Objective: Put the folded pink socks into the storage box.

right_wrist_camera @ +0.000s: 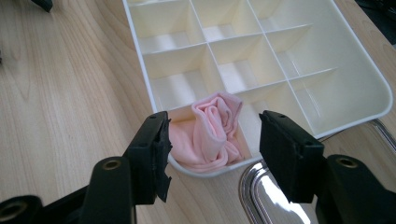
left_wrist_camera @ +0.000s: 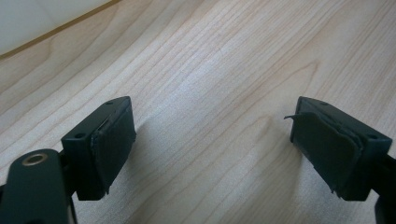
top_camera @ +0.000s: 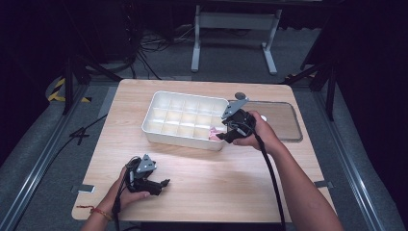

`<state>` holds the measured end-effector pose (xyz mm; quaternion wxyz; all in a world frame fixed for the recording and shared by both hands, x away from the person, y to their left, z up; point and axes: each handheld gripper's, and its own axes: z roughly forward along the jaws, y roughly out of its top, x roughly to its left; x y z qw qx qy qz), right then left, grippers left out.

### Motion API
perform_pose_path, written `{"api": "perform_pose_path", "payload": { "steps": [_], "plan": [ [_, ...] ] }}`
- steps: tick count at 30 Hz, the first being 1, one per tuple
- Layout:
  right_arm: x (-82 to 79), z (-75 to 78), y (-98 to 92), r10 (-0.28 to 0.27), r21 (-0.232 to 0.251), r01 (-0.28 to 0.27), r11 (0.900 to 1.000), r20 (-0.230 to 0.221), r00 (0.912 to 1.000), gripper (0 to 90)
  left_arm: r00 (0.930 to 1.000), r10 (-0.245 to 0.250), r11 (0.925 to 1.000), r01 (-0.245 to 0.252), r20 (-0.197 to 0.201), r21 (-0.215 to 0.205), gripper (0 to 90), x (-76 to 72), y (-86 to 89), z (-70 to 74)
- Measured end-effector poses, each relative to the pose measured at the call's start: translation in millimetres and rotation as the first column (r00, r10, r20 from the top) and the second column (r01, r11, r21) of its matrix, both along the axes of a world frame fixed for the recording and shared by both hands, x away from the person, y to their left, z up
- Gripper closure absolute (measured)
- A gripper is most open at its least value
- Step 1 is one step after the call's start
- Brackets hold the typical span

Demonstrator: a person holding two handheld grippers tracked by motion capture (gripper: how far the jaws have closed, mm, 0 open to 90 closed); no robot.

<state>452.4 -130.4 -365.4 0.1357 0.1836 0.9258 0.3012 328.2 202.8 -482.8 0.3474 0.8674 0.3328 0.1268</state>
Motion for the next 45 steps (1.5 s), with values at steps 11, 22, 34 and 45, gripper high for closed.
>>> {"api": "perform_pose_path", "payload": {
  "steps": [11, 22, 34, 45],
  "plan": [
    [-17.9, 3.7, -18.0, -0.022, 0.031, 0.020, 0.999, 0.050, 0.9985, 39.9, 1.0000, 0.001, 1.0000, -0.001, 0.000, -0.001, 13.9, 0.1, -0.2, -0.1],
    [-35.9, 0.5, -37.6, -0.027, 0.027, 0.025, 0.999, 0.067, 0.9974, 40.2, 1.0000, 0.002, 1.0000, -0.002, 0.001, -0.001, 13.9, 0.0, -0.3, -0.1],
    [-55.0, -17.1, -58.9, -0.031, -0.011, 0.032, 0.999, 0.077, 0.9966, 40.0, 1.0000, 0.004, 1.0000, -0.004, 0.001, 0.000, 13.8, 0.0, -0.6, -0.1],
    [-64.8, -33.0, -77.3, -0.063, -0.004, 0.064, 0.998, 0.078, 0.9949, 38.6, 1.0000, 0.005, 1.0000, -0.005, 0.000, -0.001, 13.8, 0.0, -0.6, -0.1]
  ]
}}
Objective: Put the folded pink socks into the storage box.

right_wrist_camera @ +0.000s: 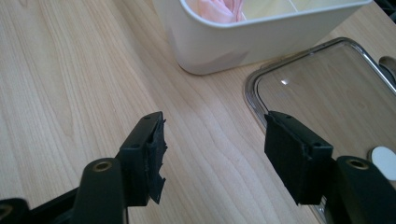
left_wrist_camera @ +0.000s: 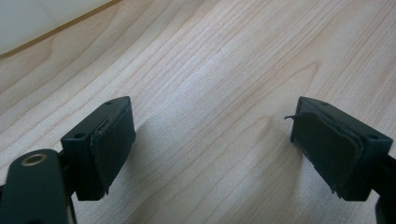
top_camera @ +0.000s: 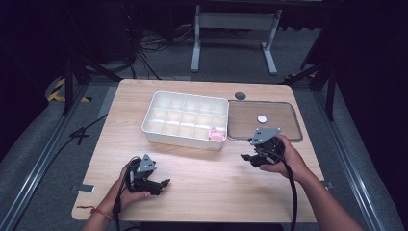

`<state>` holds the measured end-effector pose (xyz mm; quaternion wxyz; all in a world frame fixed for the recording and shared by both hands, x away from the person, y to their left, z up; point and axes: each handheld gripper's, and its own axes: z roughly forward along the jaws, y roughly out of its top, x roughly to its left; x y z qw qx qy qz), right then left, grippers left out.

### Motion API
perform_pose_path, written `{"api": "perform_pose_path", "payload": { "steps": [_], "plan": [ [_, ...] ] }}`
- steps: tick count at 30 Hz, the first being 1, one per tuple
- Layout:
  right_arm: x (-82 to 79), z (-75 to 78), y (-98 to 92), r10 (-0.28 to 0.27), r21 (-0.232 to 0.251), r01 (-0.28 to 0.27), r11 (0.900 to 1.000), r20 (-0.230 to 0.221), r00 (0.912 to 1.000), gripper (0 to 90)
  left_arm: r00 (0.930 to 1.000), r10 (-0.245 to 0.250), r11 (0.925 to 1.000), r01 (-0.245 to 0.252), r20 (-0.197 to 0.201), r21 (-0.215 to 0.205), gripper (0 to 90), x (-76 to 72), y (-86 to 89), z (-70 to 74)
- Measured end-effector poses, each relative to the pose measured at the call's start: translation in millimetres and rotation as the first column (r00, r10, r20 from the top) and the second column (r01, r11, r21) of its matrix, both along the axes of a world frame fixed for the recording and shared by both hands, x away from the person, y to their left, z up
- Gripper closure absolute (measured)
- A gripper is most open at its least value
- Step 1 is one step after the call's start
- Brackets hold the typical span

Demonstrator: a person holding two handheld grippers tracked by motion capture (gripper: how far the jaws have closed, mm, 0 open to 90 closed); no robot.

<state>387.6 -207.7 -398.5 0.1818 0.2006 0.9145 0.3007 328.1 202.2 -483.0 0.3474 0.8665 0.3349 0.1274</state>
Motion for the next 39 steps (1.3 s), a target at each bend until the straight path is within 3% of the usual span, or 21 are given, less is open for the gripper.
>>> {"api": "perform_pose_path", "payload": {
  "steps": [17, 33, 39],
  "plan": [
    [-21.2, -32.0, -34.3, -0.059, 0.047, 0.060, 0.997, -0.016, 0.9981, 36.3, 1.0000, 0.002, 1.0000, -0.002, 0.000, 0.000, 13.7, 0.0, -0.2, 0.0],
    [-41.1, -55.5, -68.9, -0.122, 0.095, 0.123, 0.988, -0.019, 0.9923, 35.5, 1.0000, 0.003, 1.0000, -0.003, 0.000, 0.001, 13.8, -0.1, -0.2, 0.1],
    [-48.4, -62.7, -84.1, -0.151, 0.121, 0.155, 0.981, -0.044, 0.9876, 34.7, 1.0000, 0.003, 1.0000, -0.003, 0.001, 0.002, 13.7, 0.0, -0.1, 0.2]
  ]
}}
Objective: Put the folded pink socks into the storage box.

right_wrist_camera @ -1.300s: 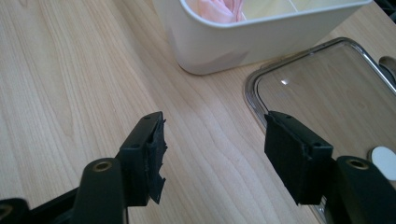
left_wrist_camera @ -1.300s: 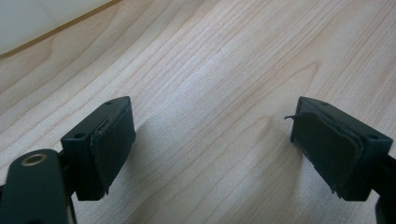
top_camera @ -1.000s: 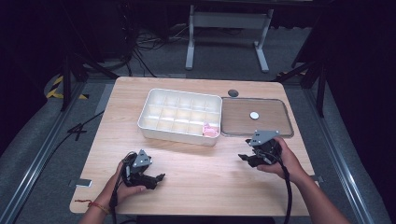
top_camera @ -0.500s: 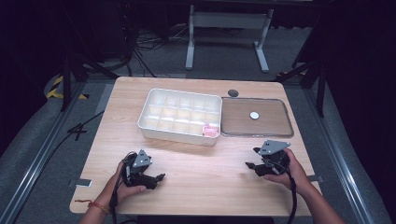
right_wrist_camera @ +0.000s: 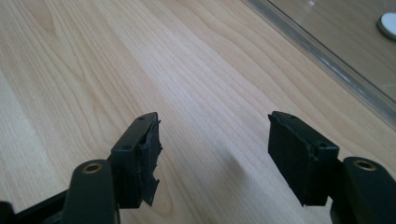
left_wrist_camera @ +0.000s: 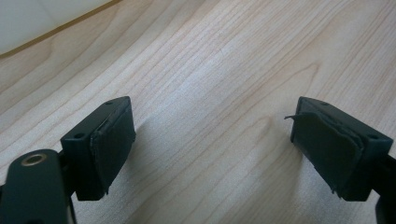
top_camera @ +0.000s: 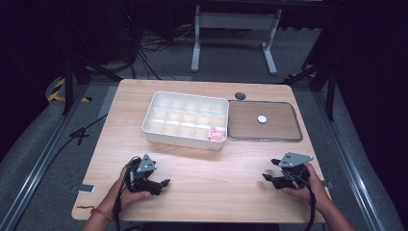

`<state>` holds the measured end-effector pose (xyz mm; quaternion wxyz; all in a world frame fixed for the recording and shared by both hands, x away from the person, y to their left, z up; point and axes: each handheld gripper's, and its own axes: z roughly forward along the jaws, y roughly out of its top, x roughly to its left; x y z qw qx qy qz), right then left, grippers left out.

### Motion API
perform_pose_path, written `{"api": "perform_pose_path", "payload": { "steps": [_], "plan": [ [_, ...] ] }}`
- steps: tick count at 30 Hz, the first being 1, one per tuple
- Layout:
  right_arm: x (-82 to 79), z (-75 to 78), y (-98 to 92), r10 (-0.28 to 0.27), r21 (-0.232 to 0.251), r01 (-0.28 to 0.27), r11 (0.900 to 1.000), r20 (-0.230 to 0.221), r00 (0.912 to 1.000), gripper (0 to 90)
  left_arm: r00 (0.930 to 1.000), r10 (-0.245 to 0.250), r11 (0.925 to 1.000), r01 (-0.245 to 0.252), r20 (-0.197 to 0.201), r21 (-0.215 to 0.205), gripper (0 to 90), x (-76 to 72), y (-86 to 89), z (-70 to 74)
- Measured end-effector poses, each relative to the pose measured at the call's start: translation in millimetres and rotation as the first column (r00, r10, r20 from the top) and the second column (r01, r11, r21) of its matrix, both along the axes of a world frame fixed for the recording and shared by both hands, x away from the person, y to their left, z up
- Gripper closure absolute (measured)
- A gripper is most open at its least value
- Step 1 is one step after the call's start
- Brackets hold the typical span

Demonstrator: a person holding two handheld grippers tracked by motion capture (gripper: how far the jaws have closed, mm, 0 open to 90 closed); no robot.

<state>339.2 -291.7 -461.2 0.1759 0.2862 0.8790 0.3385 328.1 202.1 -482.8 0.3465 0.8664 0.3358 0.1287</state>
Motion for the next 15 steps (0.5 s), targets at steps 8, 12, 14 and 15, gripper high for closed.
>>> {"api": "perform_pose_path", "payload": {
  "steps": [8, 12, 14, 15],
  "plan": [
    [-8.3, -13.3, -18.6, -0.050, 0.020, 0.051, 0.999, -0.029, 0.9983, 32.0, 1.0000, 0.000, 1.0000, 0.000, -0.001, -0.001, 13.7, 0.0, -0.1, -0.1],
    [-14.2, -19.0, -28.2, -0.068, 0.068, 0.071, 0.995, -0.041, 0.9969, 30.4, 1.0000, 0.000, 1.0000, 0.000, -0.002, -0.002, 13.6, 0.1, -0.2, -0.1],
    [-16.2, -22.5, -31.7, -0.088, 0.105, 0.092, 0.990, -0.043, 0.9952, 28.4, 1.0000, 0.000, 1.0000, 0.000, -0.001, -0.001, 13.6, 0.3, -0.2, -0.1],
    [-17.0, -25.0, -33.7, -0.100, 0.132, 0.106, 0.986, -0.051, 0.9937, 27.0, 1.0000, -0.003, 1.0000, 0.003, -0.001, 0.001, 13.5, 0.5, -0.1, -0.1]
  ]
}}
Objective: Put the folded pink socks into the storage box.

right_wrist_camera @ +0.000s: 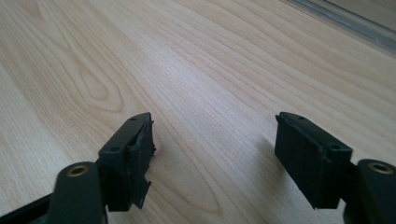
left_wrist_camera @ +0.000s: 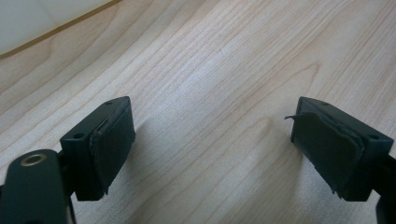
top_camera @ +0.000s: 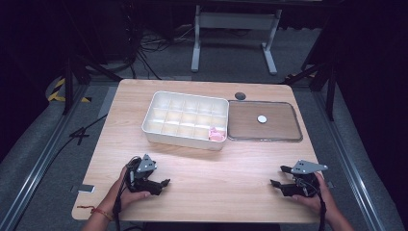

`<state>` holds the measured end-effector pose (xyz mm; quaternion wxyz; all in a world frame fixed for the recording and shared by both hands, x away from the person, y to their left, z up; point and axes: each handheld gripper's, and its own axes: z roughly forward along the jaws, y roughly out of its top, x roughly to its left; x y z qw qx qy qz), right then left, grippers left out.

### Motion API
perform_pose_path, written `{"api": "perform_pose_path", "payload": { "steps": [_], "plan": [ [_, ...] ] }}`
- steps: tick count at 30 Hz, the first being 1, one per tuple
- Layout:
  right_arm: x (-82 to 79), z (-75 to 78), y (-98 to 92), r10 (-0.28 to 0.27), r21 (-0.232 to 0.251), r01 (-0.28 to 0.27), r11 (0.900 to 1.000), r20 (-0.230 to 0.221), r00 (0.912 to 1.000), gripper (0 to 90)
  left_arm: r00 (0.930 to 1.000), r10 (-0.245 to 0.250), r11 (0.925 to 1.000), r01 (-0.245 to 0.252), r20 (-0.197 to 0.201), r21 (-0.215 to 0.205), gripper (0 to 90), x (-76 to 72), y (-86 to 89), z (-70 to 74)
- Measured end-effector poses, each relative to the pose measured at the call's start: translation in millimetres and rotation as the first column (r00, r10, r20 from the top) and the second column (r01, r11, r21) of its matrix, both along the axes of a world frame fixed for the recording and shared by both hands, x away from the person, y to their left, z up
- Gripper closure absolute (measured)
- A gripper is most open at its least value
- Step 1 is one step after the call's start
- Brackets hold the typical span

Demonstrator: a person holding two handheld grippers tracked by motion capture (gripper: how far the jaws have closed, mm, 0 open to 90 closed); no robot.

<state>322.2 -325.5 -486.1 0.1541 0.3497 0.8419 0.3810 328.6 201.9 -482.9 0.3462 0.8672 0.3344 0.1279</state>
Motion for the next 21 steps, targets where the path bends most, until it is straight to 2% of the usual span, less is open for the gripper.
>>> {"api": "perform_pose_path", "payload": {
  "steps": [4, 21],
  "plan": [
    [-1.6, -0.2, -1.8, -0.010, -0.008, 0.010, 1.000, 0.001, 1.0000, 23.5, 1.0000, -0.002, 1.0000, 0.002, 0.001, 0.002, 13.5, 0.2, 0.1, 0.1],
    [-1.3, -0.2, -1.9, -0.012, -0.007, 0.012, 1.000, -0.003, 0.9999, 23.2, 1.0000, 0.004, 1.0000, -0.004, -0.001, 0.002, 13.4, -0.2, -0.3, 0.2]
  ]
}}
